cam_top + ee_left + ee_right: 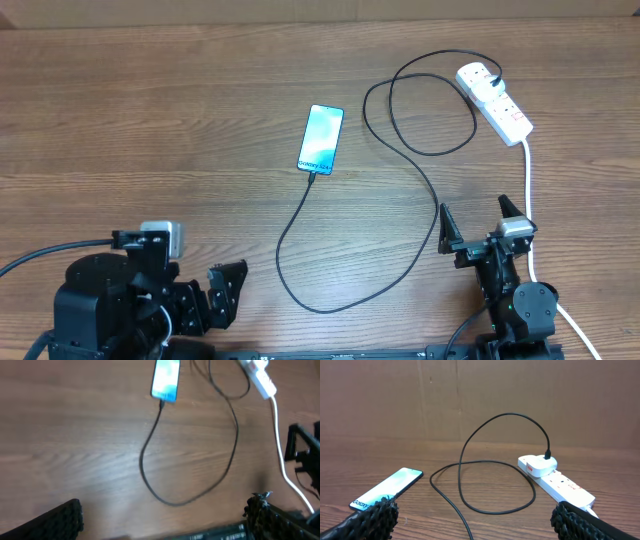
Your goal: Plug charger to phone and switch on socket
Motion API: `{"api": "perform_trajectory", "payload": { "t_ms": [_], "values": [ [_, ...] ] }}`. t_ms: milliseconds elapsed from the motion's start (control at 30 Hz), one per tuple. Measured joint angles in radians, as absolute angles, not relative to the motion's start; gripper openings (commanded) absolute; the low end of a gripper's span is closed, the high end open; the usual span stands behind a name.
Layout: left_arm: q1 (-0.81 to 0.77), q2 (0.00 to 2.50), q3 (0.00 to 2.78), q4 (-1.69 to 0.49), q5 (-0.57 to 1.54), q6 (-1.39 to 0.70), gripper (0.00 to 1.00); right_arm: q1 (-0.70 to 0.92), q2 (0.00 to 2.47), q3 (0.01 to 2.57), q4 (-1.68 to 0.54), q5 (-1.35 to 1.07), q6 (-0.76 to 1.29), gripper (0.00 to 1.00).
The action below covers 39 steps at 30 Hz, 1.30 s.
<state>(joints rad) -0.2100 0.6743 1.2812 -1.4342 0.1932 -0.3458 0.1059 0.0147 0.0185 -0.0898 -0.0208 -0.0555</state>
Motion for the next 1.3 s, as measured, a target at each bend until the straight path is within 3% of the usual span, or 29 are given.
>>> {"api": "perform_trajectory", "payload": {
  "t_ms": [467, 967, 1300],
  "values": [
    [-0.120, 0.571, 1.035, -0.912, 0.226, -0.148, 0.99, 0.106, 0.015, 0.019, -0.090, -0.020, -0.055, 1.00],
    [0.017, 0.342, 0.744, -0.728, 0.251, 0.022, 1.00, 0.105, 0.015, 0.019, -0.090, -0.020, -0.055, 1.00],
    [0.059, 0.191, 0.495, -0.363, 0.250, 0.081, 1.00, 0.105, 0.015, 0.019, -0.090, -0.020, -0.056, 1.00]
  ]
}}
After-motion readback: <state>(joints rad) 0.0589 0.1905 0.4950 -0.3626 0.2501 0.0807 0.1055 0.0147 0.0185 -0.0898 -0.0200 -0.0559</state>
